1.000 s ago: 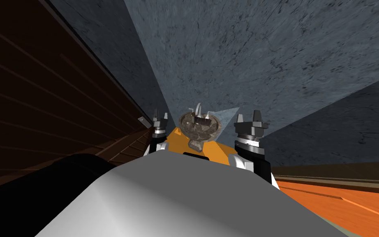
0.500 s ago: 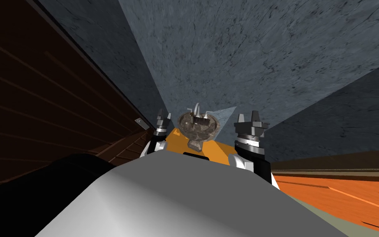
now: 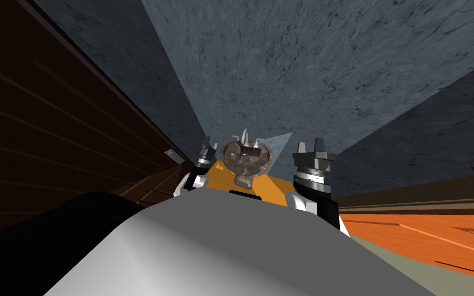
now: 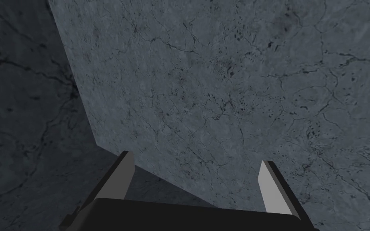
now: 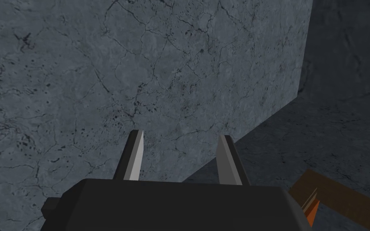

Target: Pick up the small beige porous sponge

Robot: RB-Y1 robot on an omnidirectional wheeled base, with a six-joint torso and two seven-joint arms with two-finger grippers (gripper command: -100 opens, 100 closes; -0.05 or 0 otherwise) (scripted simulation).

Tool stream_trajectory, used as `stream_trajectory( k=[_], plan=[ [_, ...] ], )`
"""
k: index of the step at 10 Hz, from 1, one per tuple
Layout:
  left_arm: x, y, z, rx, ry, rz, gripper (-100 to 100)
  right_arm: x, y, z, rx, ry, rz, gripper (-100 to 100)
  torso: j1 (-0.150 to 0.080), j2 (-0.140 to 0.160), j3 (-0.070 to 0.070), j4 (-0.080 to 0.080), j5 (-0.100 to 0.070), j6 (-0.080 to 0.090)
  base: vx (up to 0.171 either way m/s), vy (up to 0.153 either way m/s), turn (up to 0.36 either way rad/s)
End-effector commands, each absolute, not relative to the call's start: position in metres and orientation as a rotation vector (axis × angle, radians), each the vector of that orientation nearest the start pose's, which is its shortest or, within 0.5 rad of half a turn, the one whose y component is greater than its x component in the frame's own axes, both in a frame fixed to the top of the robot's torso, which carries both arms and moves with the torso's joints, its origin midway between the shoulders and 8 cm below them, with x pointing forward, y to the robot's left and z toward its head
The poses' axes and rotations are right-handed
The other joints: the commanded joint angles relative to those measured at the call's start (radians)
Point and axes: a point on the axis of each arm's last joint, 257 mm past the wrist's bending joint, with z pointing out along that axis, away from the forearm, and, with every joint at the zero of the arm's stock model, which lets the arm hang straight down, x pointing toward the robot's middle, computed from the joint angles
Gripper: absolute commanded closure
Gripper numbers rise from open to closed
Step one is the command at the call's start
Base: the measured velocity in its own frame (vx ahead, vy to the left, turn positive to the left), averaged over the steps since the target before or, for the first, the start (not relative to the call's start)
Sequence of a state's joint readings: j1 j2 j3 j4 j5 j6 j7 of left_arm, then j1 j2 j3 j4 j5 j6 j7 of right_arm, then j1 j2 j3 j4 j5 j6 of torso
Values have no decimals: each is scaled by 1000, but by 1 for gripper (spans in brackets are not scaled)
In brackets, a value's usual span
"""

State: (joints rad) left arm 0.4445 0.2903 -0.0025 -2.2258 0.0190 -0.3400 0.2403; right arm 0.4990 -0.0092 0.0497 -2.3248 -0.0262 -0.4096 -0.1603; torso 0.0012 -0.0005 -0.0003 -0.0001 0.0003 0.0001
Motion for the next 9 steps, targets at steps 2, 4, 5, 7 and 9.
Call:
stream_trajectory(
  k=[2,4,5,7,9],
  plan=[
    [395,256,-29,-760,973,-1492,-100,352,-265,27,775,590,1508,0,0,0,0,0,0,0,7,19,-100],
    [402,253,-37,-789,1018,-1501,-100,352,-265,27,775,590,1508,0,0,0,0,0,0,0,6,15,-69],
    [407,250,-45,-815,1059,-1510,-100,352,-265,27,775,590,1508,0,0,0,0,0,0,0,5,14,-102],
    [413,248,-54,-848,1103,-1512,-100,352,-265,27,775,590,1508,0,0,0,0,0,0,0,5,15,-78],
    [419,247,-65,-887,1148,-1506,-100,352,-265,27,775,590,1508,0,0,0,0,0,0,0,3,13,-96]
  ],
)
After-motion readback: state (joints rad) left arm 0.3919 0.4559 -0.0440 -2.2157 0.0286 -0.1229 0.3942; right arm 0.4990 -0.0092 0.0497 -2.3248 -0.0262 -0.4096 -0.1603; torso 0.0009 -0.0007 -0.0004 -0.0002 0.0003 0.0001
